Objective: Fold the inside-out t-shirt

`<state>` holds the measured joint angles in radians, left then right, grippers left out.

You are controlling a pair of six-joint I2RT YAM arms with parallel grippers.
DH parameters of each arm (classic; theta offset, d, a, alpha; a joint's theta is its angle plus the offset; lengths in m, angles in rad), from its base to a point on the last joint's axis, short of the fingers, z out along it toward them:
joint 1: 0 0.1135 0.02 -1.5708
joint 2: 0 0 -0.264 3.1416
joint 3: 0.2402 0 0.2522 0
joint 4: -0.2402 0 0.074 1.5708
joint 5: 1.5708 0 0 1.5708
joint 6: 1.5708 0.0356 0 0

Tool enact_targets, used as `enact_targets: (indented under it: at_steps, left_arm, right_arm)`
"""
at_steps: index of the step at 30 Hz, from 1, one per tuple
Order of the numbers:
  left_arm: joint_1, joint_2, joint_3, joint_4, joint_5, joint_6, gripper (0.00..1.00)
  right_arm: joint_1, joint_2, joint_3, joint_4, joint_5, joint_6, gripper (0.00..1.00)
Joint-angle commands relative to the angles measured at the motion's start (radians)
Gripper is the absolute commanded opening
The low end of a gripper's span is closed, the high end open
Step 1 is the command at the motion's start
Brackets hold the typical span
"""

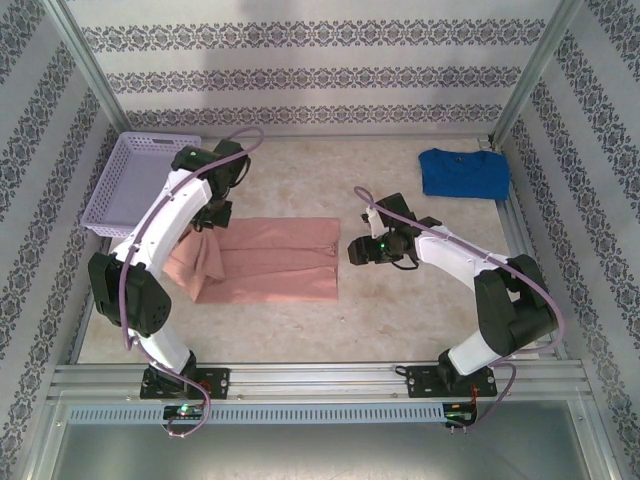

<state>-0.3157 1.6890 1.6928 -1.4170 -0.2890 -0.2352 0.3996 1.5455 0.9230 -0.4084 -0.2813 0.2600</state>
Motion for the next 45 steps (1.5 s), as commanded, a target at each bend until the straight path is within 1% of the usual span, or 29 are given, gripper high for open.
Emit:
enact_targets:
  at_steps: [1, 6, 8, 15, 21, 26, 30, 33, 36, 40, 42, 45]
  left_arm:
    - [-0.042, 0.000, 0.008, 0.048, 0.249, -0.074, 0.00]
    - [-0.105, 0.058, 0.020, 0.134, 0.411, -0.111, 0.00]
    - [-0.128, 0.083, 0.026, 0.166, 0.460, -0.130, 0.00]
    - [-0.177, 0.159, 0.084, 0.184, 0.523, -0.160, 0.00]
    - [-0.183, 0.169, 0.110, 0.191, 0.584, -0.186, 0.00]
    - [-0.183, 0.160, 0.161, 0.124, 0.540, -0.171, 0.00]
    - [-0.183, 0.151, 0.179, 0.104, 0.518, -0.161, 0.00]
    - [-0.182, 0.155, 0.179, 0.108, 0.519, -0.154, 0.00]
    - [-0.183, 0.154, 0.173, 0.112, 0.521, -0.148, 0.00]
    - [-0.182, 0.146, 0.172, 0.113, 0.521, -0.147, 0.00]
    - [-0.183, 0.141, 0.173, 0.116, 0.525, -0.148, 0.00]
    - [-0.181, 0.134, 0.177, 0.120, 0.538, -0.149, 0.00]
  right_arm:
    - [-0.019, -0.002, 0.002, -0.015, -0.030, 0.013, 0.66]
    - [-0.025, -0.013, -0.003, -0.016, -0.033, 0.016, 0.66]
    - [-0.027, -0.019, -0.007, -0.020, -0.033, 0.017, 0.66]
    - [-0.028, -0.042, -0.030, -0.016, -0.030, 0.027, 0.66]
    - [-0.028, -0.045, -0.039, -0.019, -0.033, 0.030, 0.66]
    - [-0.028, -0.035, -0.046, -0.007, -0.041, 0.034, 0.66]
    - [-0.023, 0.024, -0.039, 0.024, -0.087, 0.057, 0.60]
    - [-0.012, 0.080, -0.021, 0.047, -0.103, 0.072, 0.53]
    - [0.005, 0.140, 0.007, 0.061, -0.106, 0.090, 0.49]
    - [0.027, 0.204, 0.036, 0.044, -0.075, 0.113, 0.38]
    - [0.037, 0.225, 0.041, 0.031, -0.045, 0.119, 0.35]
    - [0.045, 0.245, 0.037, 0.028, -0.036, 0.131, 0.32]
